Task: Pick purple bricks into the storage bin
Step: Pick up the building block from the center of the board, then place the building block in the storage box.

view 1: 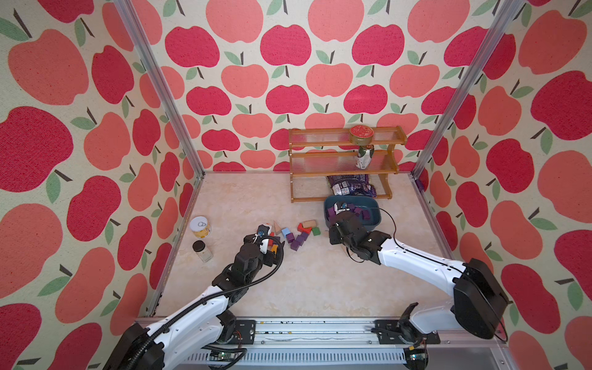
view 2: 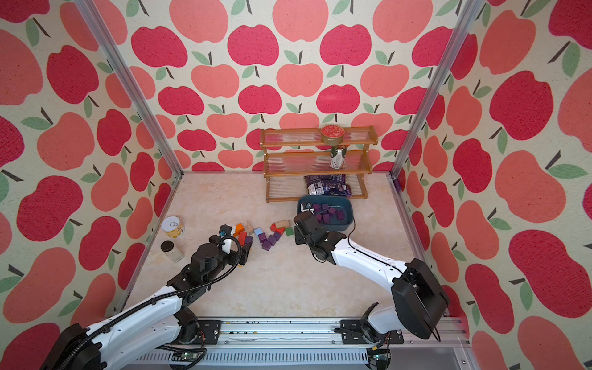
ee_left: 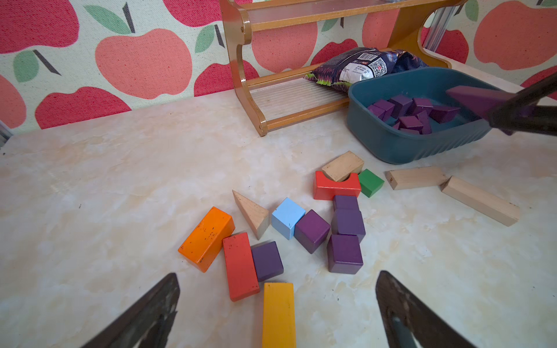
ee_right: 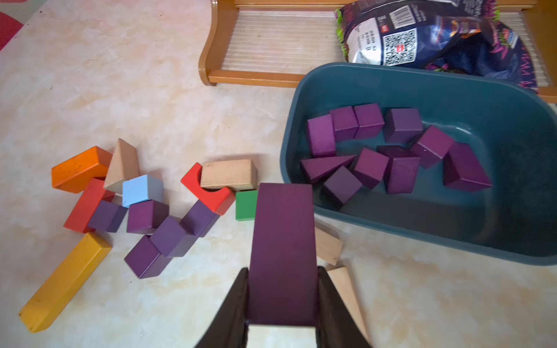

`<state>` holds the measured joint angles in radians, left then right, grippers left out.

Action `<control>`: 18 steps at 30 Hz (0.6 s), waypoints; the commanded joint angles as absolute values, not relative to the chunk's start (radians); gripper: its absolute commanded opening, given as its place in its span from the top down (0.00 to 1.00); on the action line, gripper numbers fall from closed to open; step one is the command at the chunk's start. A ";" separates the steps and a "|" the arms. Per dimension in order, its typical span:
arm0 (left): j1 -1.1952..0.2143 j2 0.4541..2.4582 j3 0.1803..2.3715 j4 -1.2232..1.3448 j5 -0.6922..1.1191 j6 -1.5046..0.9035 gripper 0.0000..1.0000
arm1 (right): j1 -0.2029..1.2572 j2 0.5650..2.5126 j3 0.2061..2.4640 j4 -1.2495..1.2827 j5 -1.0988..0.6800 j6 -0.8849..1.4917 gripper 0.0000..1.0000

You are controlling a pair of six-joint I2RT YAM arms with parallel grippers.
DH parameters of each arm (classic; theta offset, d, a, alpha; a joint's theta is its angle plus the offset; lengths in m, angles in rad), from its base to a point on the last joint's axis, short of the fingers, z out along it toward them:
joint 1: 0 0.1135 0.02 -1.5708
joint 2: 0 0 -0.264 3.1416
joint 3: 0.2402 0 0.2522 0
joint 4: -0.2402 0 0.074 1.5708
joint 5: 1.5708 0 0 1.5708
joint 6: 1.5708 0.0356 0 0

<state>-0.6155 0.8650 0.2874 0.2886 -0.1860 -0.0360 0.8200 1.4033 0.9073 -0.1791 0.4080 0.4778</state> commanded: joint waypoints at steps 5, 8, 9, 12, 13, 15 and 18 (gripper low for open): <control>-0.609 0.877 0.284 0.301 -0.178 -0.051 0.01 | 0.719 1.372 0.931 -0.240 0.358 0.391 0.77; -0.608 0.877 0.287 0.298 -0.178 -0.051 0.01 | 0.678 1.381 0.937 -0.235 0.338 0.364 0.78; -0.609 0.875 0.288 0.297 -0.177 -0.051 0.01 | 0.666 1.387 0.940 -0.231 0.339 0.353 0.79; -0.608 0.874 0.286 0.300 -0.175 -0.051 0.01 | 0.629 1.405 0.952 -0.229 0.323 0.332 0.79; -0.608 0.874 0.286 0.299 -0.175 -0.052 0.01 | 0.615 1.413 0.958 -0.229 0.307 0.331 0.80; -0.608 0.879 0.288 0.299 -0.175 -0.052 0.01 | 0.585 1.427 0.962 -0.224 0.288 0.329 0.80; -0.608 0.885 0.291 0.299 -0.173 -0.052 0.01 | 0.557 1.445 0.972 -0.216 0.278 0.311 0.81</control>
